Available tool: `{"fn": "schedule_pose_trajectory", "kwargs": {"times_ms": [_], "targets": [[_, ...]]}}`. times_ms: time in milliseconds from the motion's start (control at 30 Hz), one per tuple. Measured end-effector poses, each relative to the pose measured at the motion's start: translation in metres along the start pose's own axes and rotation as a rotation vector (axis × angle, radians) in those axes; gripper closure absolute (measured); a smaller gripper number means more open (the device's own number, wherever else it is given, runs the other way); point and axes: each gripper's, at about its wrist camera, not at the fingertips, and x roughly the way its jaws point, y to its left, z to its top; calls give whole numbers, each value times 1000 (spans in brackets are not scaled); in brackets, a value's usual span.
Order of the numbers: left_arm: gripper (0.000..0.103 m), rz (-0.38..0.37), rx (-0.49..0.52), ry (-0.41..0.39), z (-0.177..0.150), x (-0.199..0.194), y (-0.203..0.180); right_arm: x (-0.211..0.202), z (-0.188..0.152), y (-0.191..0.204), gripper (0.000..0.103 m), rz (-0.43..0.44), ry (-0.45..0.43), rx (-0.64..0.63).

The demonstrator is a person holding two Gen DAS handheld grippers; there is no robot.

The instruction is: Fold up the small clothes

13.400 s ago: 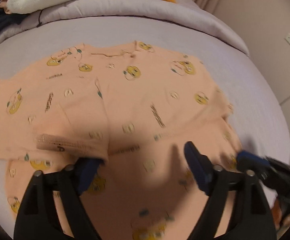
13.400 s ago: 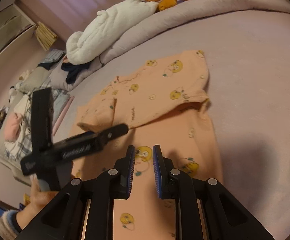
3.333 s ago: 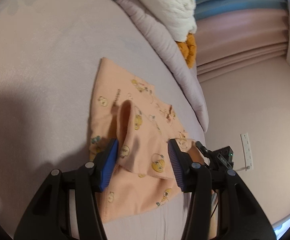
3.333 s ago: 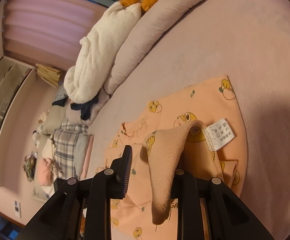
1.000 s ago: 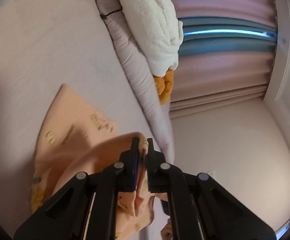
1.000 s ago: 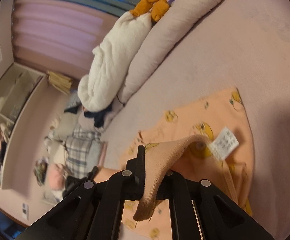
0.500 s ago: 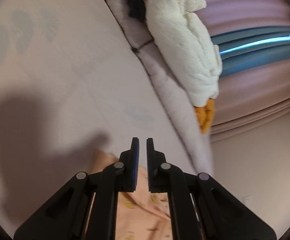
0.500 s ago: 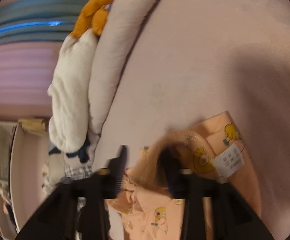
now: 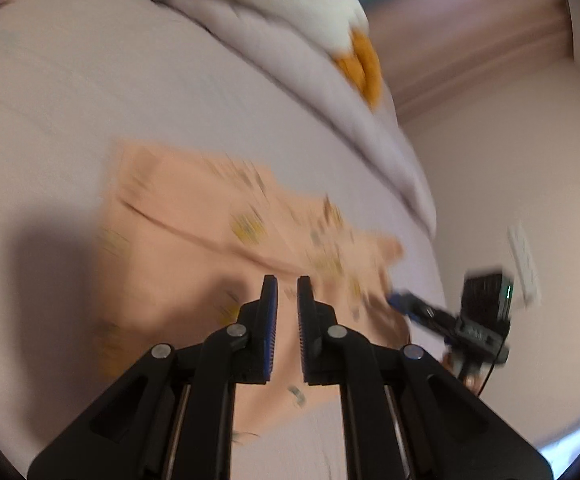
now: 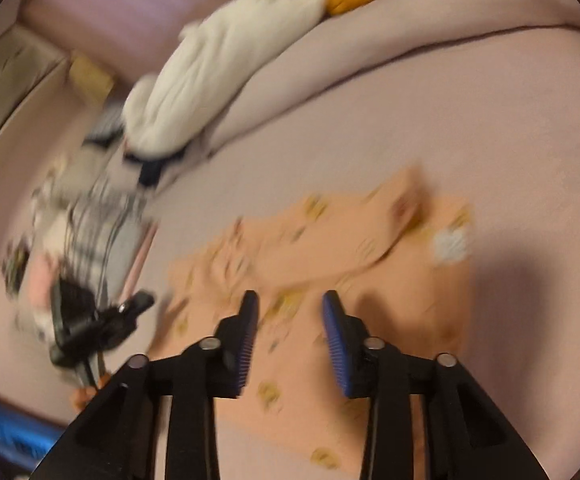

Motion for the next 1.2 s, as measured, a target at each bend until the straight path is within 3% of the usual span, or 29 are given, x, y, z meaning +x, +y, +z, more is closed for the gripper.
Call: {"fn": "schedule_pose_trajectory", "kwargs": {"times_ms": [100, 200, 333, 433, 567, 667, 800, 933, 1200], "targets": [[94, 46, 42, 84, -5, 35, -9, 32, -2, 15, 80, -58, 71, -68], [94, 87, 34, 102, 8, 66, -5, 60, 5, 31, 82, -121, 105, -155], [93, 76, -7, -17, 49, 78, 0, 80, 37, 38, 82, -195, 72, -198], [82, 66, -67, -153, 79, 61, 7, 77, 72, 37, 82, -223, -51, -163], [81, 79, -85, -217, 94, 29, 19, 56, 87, 27, 82, -187, -139, -68], [78, 90, -55, -211, 84, -1, 27, 32, 72, 18, 82, -174, -152, -78], [52, 89, -38, -173, 53, -39, 43, -4, 40, -3, 82, -160, -142, -55], [51, 87, -47, -138, 12, -58, 57, -28, 16, -22, 70, -154, -154, -4], [51, -14, -100, -77, -26, -54, 65, -46, -24, -37, 69, -154, -135, 67]]}}
